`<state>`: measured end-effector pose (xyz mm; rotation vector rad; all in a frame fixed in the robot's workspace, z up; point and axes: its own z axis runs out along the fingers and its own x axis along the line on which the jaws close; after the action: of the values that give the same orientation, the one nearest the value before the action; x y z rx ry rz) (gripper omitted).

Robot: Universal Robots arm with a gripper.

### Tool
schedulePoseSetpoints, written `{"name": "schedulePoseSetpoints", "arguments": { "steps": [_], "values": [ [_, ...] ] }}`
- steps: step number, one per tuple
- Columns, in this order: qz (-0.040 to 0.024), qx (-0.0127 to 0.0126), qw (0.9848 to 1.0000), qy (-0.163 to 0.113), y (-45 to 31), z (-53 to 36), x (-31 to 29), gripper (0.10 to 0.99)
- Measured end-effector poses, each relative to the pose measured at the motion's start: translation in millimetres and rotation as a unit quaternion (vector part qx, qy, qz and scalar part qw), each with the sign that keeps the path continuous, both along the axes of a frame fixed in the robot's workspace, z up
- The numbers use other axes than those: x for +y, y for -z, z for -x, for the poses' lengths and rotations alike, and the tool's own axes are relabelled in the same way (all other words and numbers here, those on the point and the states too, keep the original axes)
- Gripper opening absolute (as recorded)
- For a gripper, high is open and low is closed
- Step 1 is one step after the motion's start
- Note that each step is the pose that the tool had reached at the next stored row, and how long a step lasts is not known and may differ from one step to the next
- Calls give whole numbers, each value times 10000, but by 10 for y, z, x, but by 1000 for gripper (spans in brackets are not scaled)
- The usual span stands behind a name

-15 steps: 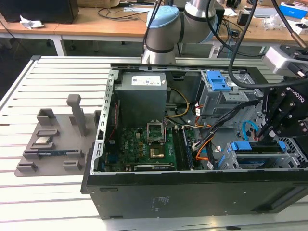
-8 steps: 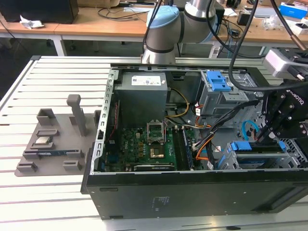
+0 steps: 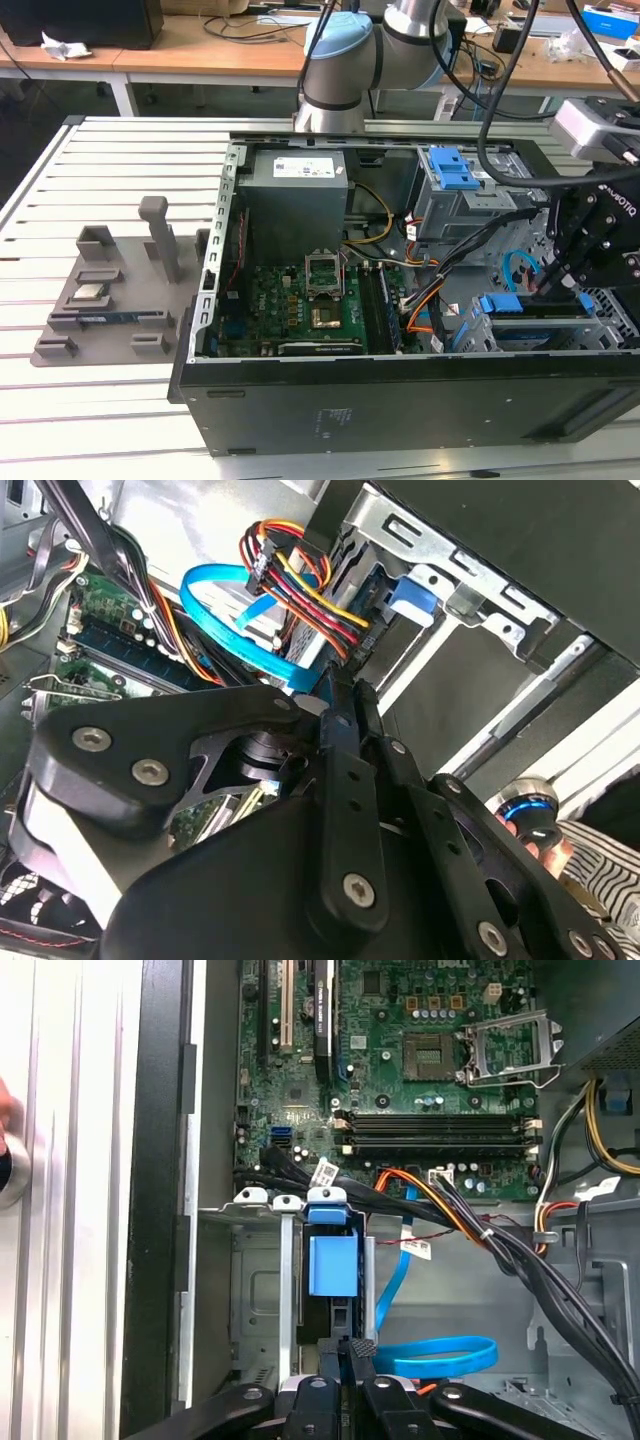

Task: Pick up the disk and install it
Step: 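Insert the second disk wire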

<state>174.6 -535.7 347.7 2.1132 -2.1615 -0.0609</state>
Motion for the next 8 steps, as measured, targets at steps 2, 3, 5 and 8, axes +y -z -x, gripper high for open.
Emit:
{"name": "schedulePoseSetpoints", "arguments": {
  "steps": [2, 3, 5, 8],
  "values": [
    [0, 0, 10000, 0, -2, 0, -47, 161],
    [0, 0, 10000, 0, -3, 0, -63, 161],
    [0, 0, 10000, -1, 2, 0, -66, 161],
    [1, 0, 10000, -1, 23, 0, -66, 161]
  ]
}}
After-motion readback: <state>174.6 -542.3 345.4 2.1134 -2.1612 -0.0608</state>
